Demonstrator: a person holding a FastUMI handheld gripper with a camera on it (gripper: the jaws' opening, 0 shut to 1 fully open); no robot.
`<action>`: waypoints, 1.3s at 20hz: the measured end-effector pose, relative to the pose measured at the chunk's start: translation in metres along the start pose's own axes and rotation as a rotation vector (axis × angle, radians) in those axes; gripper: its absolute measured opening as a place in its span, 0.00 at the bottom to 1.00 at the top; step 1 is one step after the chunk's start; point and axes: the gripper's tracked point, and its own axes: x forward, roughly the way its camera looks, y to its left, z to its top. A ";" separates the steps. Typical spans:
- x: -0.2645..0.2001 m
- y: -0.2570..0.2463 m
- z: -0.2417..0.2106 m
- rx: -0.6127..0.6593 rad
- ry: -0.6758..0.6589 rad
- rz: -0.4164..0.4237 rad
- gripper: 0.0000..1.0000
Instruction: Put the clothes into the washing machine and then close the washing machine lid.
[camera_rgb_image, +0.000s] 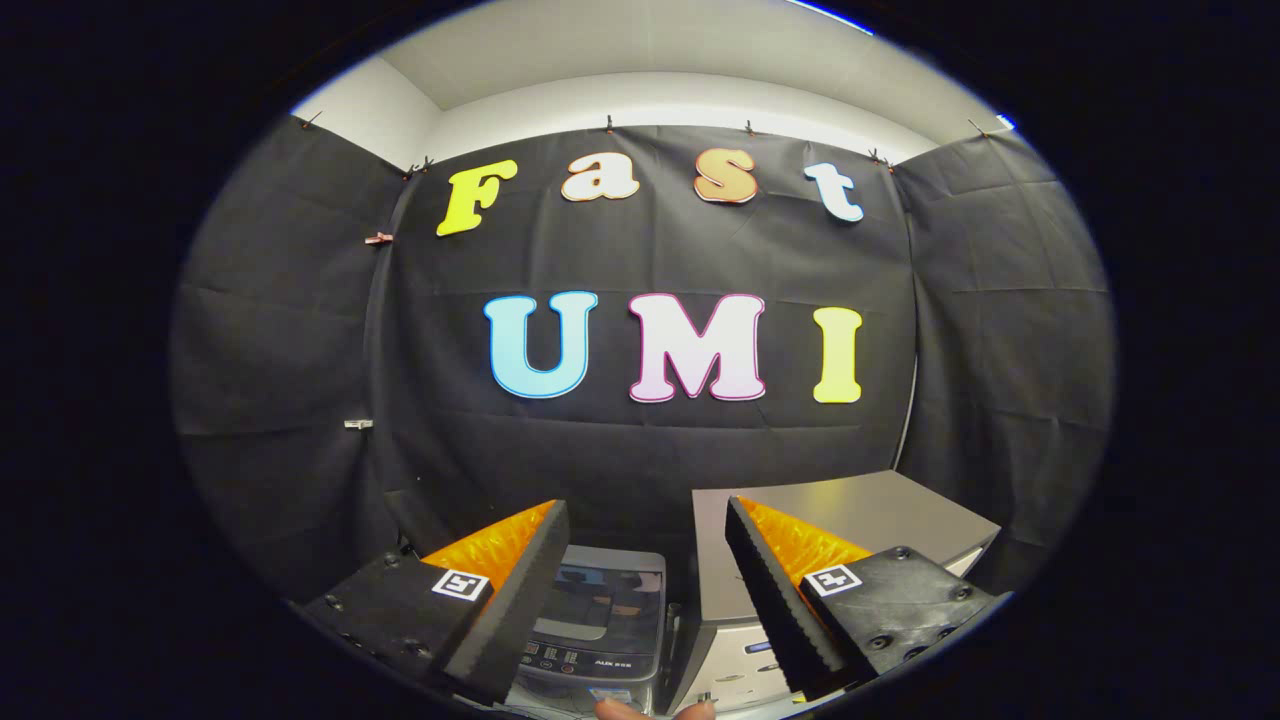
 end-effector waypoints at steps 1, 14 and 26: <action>-0.005 -0.003 -0.002 0.000 0.003 -0.009 0.99; -0.088 -0.021 -0.017 0.043 -0.002 -0.051 0.99; -0.089 -0.024 -0.024 0.052 0.005 -0.030 0.99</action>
